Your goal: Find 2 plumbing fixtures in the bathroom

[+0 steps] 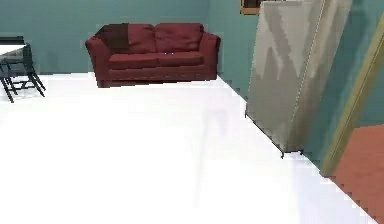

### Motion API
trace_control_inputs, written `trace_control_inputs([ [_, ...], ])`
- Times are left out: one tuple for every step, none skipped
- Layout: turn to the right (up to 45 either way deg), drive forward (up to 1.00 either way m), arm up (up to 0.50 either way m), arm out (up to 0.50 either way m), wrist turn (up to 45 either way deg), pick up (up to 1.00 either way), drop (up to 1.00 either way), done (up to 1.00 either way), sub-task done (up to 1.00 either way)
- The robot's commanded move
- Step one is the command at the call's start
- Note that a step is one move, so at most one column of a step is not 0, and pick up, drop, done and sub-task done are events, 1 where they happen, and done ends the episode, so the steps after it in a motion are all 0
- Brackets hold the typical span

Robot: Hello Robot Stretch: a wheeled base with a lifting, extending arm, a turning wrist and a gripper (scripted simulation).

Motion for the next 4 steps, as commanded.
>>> trace_control_inputs([
  [0.0, 0.6, 0.0, 0.0, 0.0, 0.0, 0.0, 0.0, 0.0],
  [45.0, 0.0, 0.0, 0.0, 0.0, 0.0, 0.0, 0.0, 0.0],
  [9.0, 0.0, 0.0, 0.0, 0.0, 0.0, 0.0, 0.0, 0.0],
  [0.0, 0.45, 0.0, 0.0, 0.0, 0.0, 0.0, 0.0, 0.0],
])
